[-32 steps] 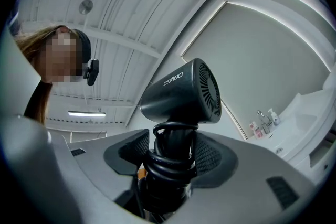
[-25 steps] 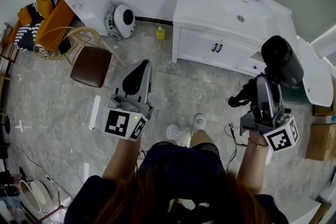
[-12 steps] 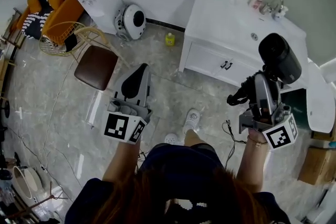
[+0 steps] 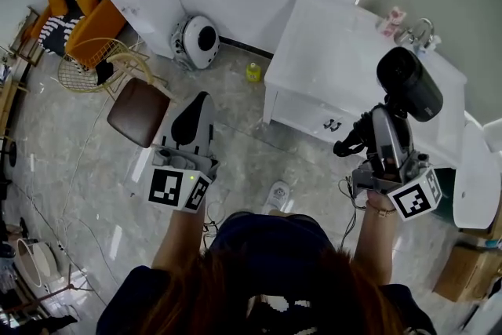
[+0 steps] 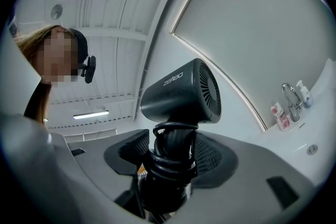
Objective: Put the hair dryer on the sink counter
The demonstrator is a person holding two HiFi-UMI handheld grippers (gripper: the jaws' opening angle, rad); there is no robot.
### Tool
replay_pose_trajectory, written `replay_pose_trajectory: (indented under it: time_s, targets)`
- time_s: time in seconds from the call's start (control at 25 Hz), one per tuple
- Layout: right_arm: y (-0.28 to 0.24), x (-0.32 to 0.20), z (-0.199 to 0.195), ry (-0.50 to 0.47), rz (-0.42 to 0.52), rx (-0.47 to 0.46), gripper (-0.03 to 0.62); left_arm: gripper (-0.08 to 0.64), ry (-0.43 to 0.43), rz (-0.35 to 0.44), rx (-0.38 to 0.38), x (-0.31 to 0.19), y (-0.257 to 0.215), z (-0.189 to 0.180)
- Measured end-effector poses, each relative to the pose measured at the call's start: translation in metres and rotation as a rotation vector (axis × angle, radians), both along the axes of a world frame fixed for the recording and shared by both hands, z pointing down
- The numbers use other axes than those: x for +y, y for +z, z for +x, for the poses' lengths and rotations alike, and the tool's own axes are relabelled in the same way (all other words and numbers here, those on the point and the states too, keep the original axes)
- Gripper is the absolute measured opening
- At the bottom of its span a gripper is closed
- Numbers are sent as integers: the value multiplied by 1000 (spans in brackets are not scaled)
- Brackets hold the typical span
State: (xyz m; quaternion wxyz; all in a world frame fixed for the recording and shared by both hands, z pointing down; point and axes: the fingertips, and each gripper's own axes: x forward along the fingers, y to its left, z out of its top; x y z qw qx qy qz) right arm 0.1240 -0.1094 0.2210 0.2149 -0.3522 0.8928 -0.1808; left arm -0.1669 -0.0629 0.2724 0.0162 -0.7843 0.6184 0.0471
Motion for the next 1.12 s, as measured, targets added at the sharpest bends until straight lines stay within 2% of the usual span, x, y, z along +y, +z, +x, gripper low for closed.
replay_pose_trajectory:
  time_s: [0.32,0.48,0.68,0.88,1.12]
  targets:
    - [61,-85,6,-28,-141,6,265,18,16,-6,19,-67,8,28]
    - [108,-120,-7,-30,-233,57,265,18,37,-21,22,-105,18,20]
    - [166,-167,-29,-29,-356,111,265,18,111,-33,18,-167,25,11]
    - [235,-220,-55,7,-496,210,265,18,147,-44,15,-241,33,-23]
    - [266,-253,-64,54,-589,191,265,18,230,-70,15,-297,40,-36]
